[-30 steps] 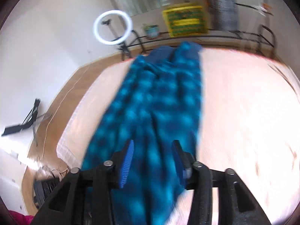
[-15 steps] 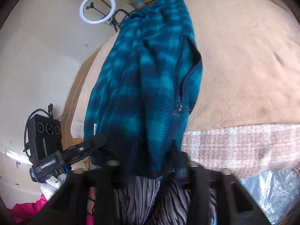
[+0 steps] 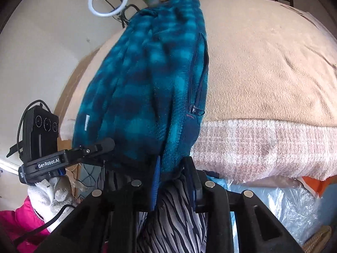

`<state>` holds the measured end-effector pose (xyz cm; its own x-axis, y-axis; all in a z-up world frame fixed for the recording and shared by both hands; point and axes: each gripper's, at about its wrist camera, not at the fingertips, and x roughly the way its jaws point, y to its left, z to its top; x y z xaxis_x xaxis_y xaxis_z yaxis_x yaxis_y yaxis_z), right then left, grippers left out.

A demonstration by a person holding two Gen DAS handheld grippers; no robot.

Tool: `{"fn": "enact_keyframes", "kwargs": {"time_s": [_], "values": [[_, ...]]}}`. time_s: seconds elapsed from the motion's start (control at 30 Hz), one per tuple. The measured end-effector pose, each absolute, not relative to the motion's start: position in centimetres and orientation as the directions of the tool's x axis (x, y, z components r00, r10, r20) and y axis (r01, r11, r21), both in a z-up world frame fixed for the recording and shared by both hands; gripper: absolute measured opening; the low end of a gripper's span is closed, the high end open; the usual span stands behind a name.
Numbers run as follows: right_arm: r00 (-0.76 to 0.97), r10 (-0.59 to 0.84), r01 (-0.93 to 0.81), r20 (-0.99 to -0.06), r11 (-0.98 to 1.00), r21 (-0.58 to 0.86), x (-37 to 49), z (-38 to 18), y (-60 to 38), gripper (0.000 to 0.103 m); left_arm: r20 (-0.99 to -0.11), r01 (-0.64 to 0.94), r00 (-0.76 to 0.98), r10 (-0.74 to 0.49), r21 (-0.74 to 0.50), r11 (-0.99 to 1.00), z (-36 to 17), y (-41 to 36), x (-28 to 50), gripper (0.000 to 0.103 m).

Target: Fold large clothes

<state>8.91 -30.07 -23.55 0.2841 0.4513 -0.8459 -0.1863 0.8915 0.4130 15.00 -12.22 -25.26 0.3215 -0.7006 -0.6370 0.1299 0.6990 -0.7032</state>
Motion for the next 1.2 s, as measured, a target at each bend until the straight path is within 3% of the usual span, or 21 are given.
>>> {"fn": "enact_keyframes", "kwargs": {"time_s": [0.13, 0.23, 0.47, 0.63, 0.77, 0.87, 1.07, 1.2], "values": [[0.405, 0.372, -0.227, -0.835, 0.926, 0.303, 8.1, -20.2, -29.7, 0.026, -0.643, 0.175, 0.355, -0.679, -0.668, 0.724, -23.9, -12.6, 14.5, 0.008], [0.502, 0.338, -0.242, -0.796, 0.938, 0.246, 7.6, -18.9, -29.1, 0.034, -0.654, 0.165, 0.355, -0.668, -0.659, 0.733, -24.4, -12.6, 14.5, 0.008], [0.361, 0.319, -0.297, -0.876, 0.93, 0.216, 9.2, -23.7, -27.5, 0.027, -0.667, 0.207, 0.325, -0.67, -0.642, 0.739, -24.1, -12.4, 13.3, 0.008], [0.352, 0.353, -0.334, -0.867, 0.913, 0.235, 9.3, -21.3, -28.8, 0.027, -0.651, 0.285, 0.38, -0.657, -0.594, 0.753, -19.4, -9.7, 12.1, 0.008], [0.441, 0.405, -0.363, -0.801, 0.897, 0.253, 9.9, -16.7, -30.3, 0.035, -0.619, 0.291, 0.474, -0.626, -0.561, 0.775, -15.6, -5.3, 12.0, 0.014], [0.508, 0.454, -0.365, -0.732, 0.883, 0.294, 11.8, -13.7, -31.7, 0.048, -0.597, 0.276, 0.539, -0.594, -0.541, 0.794, -13.7, -2.9, 13.6, 0.015], [0.564, 0.454, -0.337, -0.69, 0.889, 0.309, 19.8, -12.1, -32.7, 0.052, -0.597, 0.21, 0.596, -0.538, -0.531, 0.821, -14.6, -0.8, 17.8, 0.015], [0.559, 0.509, -0.308, -0.655, 0.86, 0.406, 26.6, -13.1, -33.9, 0.056, -0.623, 0.189, 0.592, -0.511, -0.509, 0.84, -17.2, -2.0, 20.6, 0.015]]}}
